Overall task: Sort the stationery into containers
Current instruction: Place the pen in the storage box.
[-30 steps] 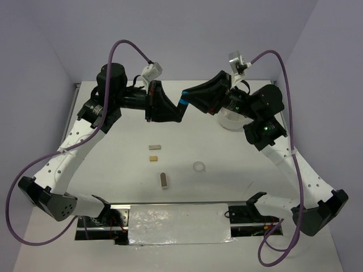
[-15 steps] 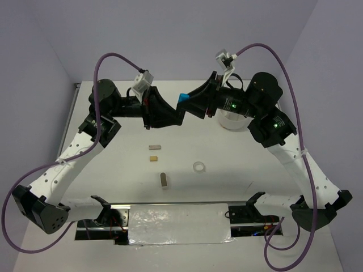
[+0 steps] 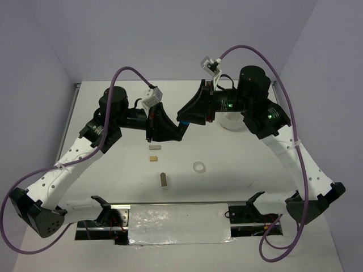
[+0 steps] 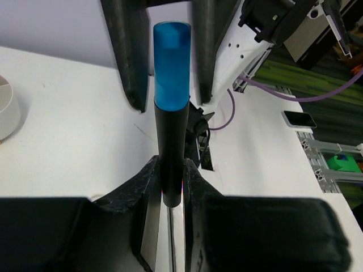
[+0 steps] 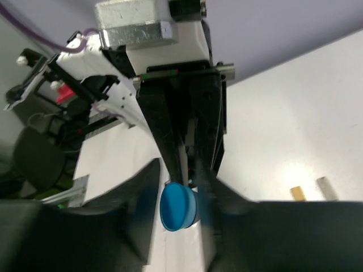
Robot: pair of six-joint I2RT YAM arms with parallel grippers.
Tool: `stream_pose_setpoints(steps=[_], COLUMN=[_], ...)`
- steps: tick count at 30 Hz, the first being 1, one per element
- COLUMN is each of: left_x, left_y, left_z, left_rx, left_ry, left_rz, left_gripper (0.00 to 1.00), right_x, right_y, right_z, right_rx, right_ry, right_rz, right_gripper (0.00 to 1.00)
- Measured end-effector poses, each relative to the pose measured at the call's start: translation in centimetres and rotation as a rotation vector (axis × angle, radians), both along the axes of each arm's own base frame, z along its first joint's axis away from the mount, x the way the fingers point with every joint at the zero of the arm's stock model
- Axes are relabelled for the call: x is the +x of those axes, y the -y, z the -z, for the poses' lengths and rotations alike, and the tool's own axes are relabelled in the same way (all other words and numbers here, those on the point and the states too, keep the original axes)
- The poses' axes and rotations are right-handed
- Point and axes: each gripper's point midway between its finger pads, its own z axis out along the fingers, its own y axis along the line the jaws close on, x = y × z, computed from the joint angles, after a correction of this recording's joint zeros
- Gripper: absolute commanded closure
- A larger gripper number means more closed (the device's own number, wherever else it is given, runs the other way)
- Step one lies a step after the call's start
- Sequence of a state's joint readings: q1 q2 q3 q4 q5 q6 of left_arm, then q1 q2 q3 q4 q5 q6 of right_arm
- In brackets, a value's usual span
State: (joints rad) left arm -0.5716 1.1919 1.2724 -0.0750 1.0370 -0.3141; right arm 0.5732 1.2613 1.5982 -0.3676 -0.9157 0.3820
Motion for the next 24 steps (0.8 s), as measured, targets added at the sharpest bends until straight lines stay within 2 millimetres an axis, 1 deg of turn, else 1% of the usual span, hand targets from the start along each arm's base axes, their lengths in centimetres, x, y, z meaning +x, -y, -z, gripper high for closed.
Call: stream_pose_setpoints(steps=[2,4,5,6,7,8,9,10,11,12,13,14,15,16,17,18,19,20,21,22,24], left_x=[0.0,0.1,0.0,0.1,0.1,0.1,0.2,0.2,0.2,0.3,0.6,0.7,1.0,1.3,1.6,2.2,3.0,3.8,4.6,5.4,7.2], left_y=[-0.1,-0.1,-0.1,-0.1,-0.1,-0.1,-0.1,-0.1,-0.1,0.0,0.0,0.1,0.1,0.1,0.1,0.0,0.0,-0.2,-0.4,-0.7,-1.7], left_z=[0.1,0.0,-0.1,-0.2,-0.2,-0.2,-0.2,-0.1,0.0,0.0,0.0,0.1,0.1,0.2,0.4,0.6,0.8,1.0,1.3,1.7,2.6], left_rx=[0.010,0.011,0.010,0.008,0.008,0.007,0.009,0.013,0.015,0.017,0.019,0.020,0.021,0.023,0.031,0.041,0.052,0.066,0.081,0.097,0.140], left_ry=[0.004,0.008,0.009,0.010,0.011,0.011,0.008,-0.012,-0.028,-0.033,-0.033,-0.028,-0.025,-0.019,-0.017,-0.020,-0.022,-0.021,-0.026,-0.033,-0.054], left_rz=[-0.005,-0.010,-0.010,-0.011,-0.011,-0.011,-0.014,-0.014,-0.017,-0.020,-0.023,-0.025,-0.034,-0.049,-0.068,-0.103,-0.150,-0.201,-0.254,-0.306,-0.437], left_gripper=[1.00,1.00,1.00,1.00,1.00,1.00,1.00,0.95,0.88,0.74,0.44,0.11,0.01,0.01,0.00,0.01,0.01,0.01,0.01,0.01,0.01], right_x=[-0.3,-0.6,-0.7,-0.7,-0.7,-0.7,-0.6,-0.3,-0.1,0.0,0.2,0.4,0.7,1.1,2.1,3.4,4.9,6.9,9.1,11.2,15.1], right_y=[0.0,0.0,0.1,0.1,0.1,0.2,0.2,0.2,0.3,0.4,0.5,0.6,0.7,1.0,1.4,2.0,3.0,4.4,6.2,8.3,13.9], right_z=[0.7,1.4,1.6,1.9,2.1,2.3,2.5,2.6,2.7,2.7,2.7,2.8,2.9,3.1,3.3,3.7,4.2,4.9,5.6,6.5,8.7], right_rx=[-0.025,-0.043,-0.049,-0.055,-0.061,-0.067,-0.072,-0.077,-0.080,-0.083,-0.085,-0.088,-0.092,-0.097,-0.106,-0.117,-0.130,-0.147,-0.162,-0.179,-0.207], right_ry=[-0.012,-0.025,-0.029,-0.029,-0.029,-0.027,-0.020,0.005,0.022,0.029,0.036,0.039,0.037,0.036,0.033,0.027,0.015,-0.011,-0.036,-0.066,-0.160], right_rz=[-0.030,-0.045,-0.049,-0.050,-0.050,-0.048,-0.048,-0.034,-0.026,-0.019,-0.006,0.010,0.032,0.062,0.121,0.204,0.295,0.425,0.566,0.711,1.024], right_gripper=[0.52,0.51,0.52,0.56,0.63,0.75,0.83,0.93,1.00,1.00,1.00,1.00,1.00,1.00,1.00,1.00,1.00,1.00,1.00,1.00,1.00])
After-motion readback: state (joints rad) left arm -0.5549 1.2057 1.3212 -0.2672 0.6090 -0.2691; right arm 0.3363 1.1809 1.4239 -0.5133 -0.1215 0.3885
